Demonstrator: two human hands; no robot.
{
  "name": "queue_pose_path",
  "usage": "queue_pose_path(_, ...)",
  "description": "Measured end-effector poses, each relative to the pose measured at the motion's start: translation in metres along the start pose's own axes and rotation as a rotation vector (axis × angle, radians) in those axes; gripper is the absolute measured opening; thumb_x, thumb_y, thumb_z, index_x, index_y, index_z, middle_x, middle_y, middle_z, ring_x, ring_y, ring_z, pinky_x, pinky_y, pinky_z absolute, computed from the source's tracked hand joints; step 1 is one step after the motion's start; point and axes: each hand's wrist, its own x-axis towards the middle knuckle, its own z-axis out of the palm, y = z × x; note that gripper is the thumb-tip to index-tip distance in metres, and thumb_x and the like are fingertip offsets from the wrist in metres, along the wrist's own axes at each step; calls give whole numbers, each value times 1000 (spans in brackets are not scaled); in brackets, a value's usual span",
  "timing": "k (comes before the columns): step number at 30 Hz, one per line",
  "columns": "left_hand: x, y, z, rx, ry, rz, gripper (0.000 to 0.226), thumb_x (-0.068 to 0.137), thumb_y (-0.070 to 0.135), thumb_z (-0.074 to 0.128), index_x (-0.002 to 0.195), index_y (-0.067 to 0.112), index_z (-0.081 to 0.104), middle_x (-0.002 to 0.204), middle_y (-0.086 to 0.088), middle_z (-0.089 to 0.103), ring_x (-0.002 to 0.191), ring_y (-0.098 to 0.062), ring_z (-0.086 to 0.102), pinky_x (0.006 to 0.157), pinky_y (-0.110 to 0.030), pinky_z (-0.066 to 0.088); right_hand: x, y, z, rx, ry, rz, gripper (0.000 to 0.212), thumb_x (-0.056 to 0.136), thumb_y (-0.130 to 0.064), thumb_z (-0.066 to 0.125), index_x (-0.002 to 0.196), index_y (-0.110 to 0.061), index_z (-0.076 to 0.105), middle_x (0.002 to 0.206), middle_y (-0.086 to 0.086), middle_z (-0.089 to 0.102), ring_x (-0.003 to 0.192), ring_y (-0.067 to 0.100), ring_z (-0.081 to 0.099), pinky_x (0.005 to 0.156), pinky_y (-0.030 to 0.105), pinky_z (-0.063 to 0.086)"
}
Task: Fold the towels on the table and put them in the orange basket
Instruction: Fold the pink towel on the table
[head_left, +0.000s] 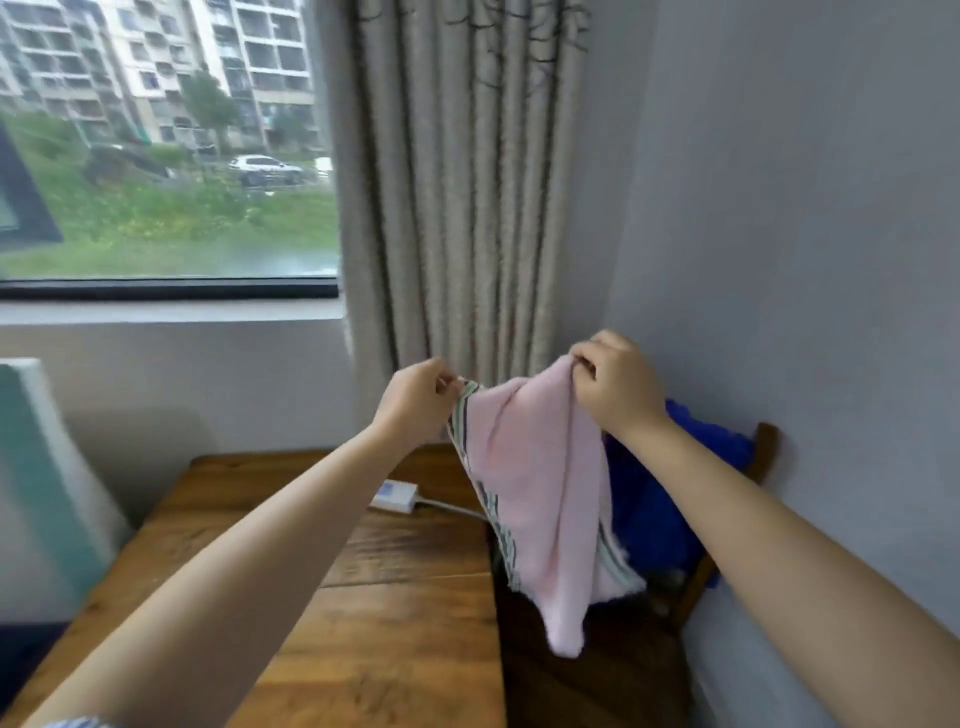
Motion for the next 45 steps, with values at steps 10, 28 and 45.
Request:
queue_pose_path(10, -71, -147, -137, 356, 176, -256, 25, 92, 26, 54, 106, 13, 70, 111, -9, 69, 104, -28, 61, 80, -30, 45, -16, -157, 127, 112, -309, -176, 25, 86, -6, 46, 98, 0, 68, 104, 19, 62, 104, 33, 55, 82, 34, 42)
queue_pose_path(28, -111, -346, -101, 661, -88, -641, 30, 96, 31, 44, 104, 14, 67, 111, -9, 66, 105, -29, 59, 77, -33, 47, -110, -171, 332, 9, -882, -449, 11, 78, -4, 60, 79, -5, 71, 84, 13, 67, 82, 32, 60, 65, 32, 36)
queue_pose_path(45, -159, -534, -72, 761, -445, -115, 20, 49, 14, 44, 29, 15, 46, 30, -1, 44, 25, -18, 46, 43, -16, 25, -275, -254, 415, -180, -839, -53, 27, 64, -24, 39, 44, -20, 57, 48, -3, 57, 48, 18, 58, 59, 26, 27)
